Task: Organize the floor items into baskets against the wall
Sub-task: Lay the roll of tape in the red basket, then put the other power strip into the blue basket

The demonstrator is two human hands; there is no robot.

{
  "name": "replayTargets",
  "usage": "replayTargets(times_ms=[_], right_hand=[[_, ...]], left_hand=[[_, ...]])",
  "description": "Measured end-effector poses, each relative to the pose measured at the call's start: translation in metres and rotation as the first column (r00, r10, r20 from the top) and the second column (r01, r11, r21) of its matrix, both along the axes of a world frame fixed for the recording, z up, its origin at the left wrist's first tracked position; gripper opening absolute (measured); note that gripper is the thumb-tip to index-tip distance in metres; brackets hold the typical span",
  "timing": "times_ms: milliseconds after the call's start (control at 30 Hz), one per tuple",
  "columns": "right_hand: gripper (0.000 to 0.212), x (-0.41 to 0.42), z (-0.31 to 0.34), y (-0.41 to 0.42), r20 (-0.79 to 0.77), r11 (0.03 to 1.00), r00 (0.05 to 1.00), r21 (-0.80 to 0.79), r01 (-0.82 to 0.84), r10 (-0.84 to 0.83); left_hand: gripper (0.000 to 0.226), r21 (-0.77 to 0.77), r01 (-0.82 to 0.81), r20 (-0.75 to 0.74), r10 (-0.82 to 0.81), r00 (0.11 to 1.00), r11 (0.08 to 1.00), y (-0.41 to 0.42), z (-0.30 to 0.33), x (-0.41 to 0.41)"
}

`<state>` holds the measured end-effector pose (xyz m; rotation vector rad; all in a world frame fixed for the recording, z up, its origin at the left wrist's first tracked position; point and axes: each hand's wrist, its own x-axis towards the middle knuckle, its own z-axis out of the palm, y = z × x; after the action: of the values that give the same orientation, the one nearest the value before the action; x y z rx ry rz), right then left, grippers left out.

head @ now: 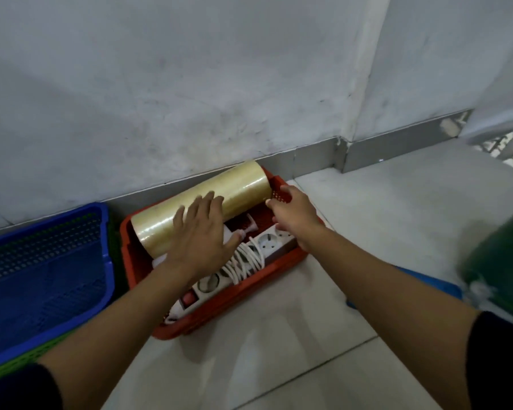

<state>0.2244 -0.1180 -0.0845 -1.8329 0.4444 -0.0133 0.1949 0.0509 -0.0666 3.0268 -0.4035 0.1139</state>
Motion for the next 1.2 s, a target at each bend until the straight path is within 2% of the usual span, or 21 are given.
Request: replayTargets(times_ms=[100,200,367,500,600,700,867,933,1000,1067,1133,1200], right_hand=[[0.047,-0.039,0.016,-0.022,0.052,0.989,0.999,-0.150,0.002,0.006],[0.059,-0.082,0.030,-0.053,0.052,0.965,0.998,-0.264,-0.007,0.021],[0.066,-0.170,0.039,-0.133,0.057,0.924,0.996,-0.374,0.080,-0.063],[0.067,-0.261,0.029,-0.210,0.032,0.827,0.959,-0.498,0.260,-0.282],[0.067,-0.326,0.013,-0.252,-0.054,0.731,0.876,-0.578,0.363,-0.479],[0.070,-0.385,-0.004,-0.283,-0.192,0.659,0.766,-0.659,0.362,-0.613],[0.081,-0.469,-0.031,-0.308,-0.414,0.577,0.525,-0.794,0.191,-0.744],[0.084,-0.493,-0.042,-0.313,-0.503,0.597,0.427,-0.794,0.115,-0.751],[0.090,-0.510,-0.048,-0.314,-0.585,0.651,0.348,-0.752,0.107,-0.733],[0.093,-0.518,-0.048,-0.315,-0.603,0.659,0.329,-0.747,0.087,-0.727],[0.093,-0.518,-0.046,-0.316,-0.551,0.600,0.365,-0.800,0.026,-0.750],[0.097,-0.514,-0.045,-0.318,-0.501,0.564,0.402,-0.824,0.050,-0.767]], left_hand=[[0.068,0.009,0.110,-0.030,-0.109,0.994,0.994,-0.030,0.028,-0.017],[0.057,0.030,0.237,-0.027,-0.236,0.971,0.971,-0.078,0.047,-0.039],[0.061,-0.064,0.508,-0.142,-0.512,0.847,0.859,-0.187,0.046,-0.095],[0.057,-0.180,0.649,-0.245,-0.673,0.698,0.739,-0.275,0.034,-0.160],[0.050,-0.257,0.722,-0.259,-0.765,0.589,0.643,-0.321,0.018,-0.207],[0.055,-0.303,0.749,-0.325,-0.803,0.500,0.589,-0.351,0.004,-0.247],[0.054,-0.300,0.785,-0.419,-0.814,0.403,0.543,-0.370,-0.017,-0.284],[0.054,-0.294,0.780,-0.453,-0.799,0.396,0.553,-0.368,-0.023,-0.286],[0.053,-0.299,0.758,-0.478,-0.778,0.407,0.580,-0.366,-0.030,-0.285],[0.053,-0.306,0.739,-0.499,-0.762,0.412,0.600,-0.361,-0.036,-0.285],[0.052,-0.305,0.739,-0.518,-0.755,0.401,0.601,-0.356,-0.042,-0.286],[0.052,-0.301,0.738,-0.536,-0.747,0.393,0.604,-0.352,-0.046,-0.287]])
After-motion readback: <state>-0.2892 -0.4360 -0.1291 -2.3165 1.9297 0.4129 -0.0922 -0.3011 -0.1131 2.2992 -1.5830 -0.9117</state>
